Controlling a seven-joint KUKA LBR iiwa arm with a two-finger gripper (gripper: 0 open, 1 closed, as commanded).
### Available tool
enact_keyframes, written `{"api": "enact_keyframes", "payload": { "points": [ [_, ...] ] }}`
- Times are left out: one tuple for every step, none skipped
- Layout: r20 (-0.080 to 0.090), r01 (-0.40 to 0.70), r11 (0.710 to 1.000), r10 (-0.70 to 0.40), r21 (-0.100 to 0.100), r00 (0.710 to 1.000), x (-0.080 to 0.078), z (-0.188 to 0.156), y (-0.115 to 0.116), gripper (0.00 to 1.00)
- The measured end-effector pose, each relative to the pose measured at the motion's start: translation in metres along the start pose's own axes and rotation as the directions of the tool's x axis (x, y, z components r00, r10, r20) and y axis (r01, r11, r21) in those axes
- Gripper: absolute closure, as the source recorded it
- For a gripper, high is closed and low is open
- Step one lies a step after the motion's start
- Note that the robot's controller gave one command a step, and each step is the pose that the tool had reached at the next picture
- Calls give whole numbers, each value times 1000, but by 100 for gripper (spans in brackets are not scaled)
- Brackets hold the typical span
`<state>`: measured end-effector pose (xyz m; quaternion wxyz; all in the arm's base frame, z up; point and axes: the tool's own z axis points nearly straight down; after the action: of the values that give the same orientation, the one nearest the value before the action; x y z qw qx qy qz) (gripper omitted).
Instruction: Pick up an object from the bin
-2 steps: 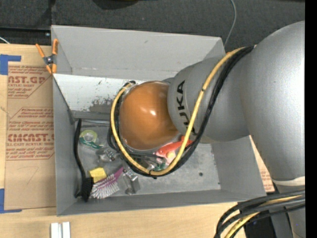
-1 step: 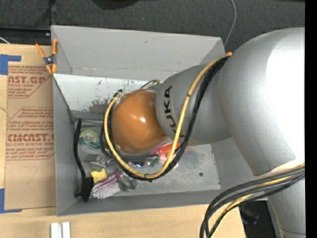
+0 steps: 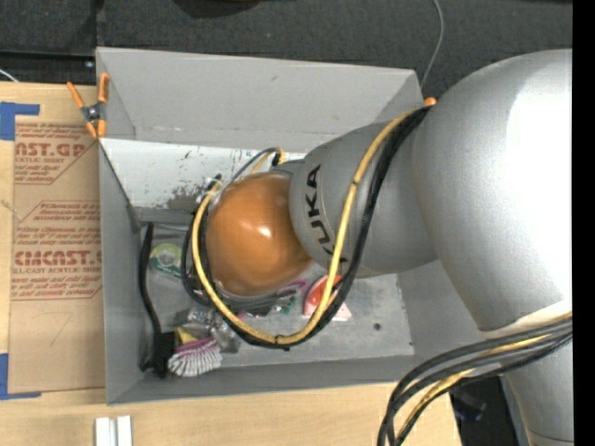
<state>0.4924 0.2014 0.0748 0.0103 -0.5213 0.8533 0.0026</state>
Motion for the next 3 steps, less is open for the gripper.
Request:
{"api": "enact_keyframes", "payload": {
  "points": [
    [0,0,1000,0,0,1000,0,0,0,100],
    [-5,0,1000,0,-2,1000,1,-7,1,100],
    [-14,0,1000,0,-11,1000,3,-33,3,100]
  ]
}}
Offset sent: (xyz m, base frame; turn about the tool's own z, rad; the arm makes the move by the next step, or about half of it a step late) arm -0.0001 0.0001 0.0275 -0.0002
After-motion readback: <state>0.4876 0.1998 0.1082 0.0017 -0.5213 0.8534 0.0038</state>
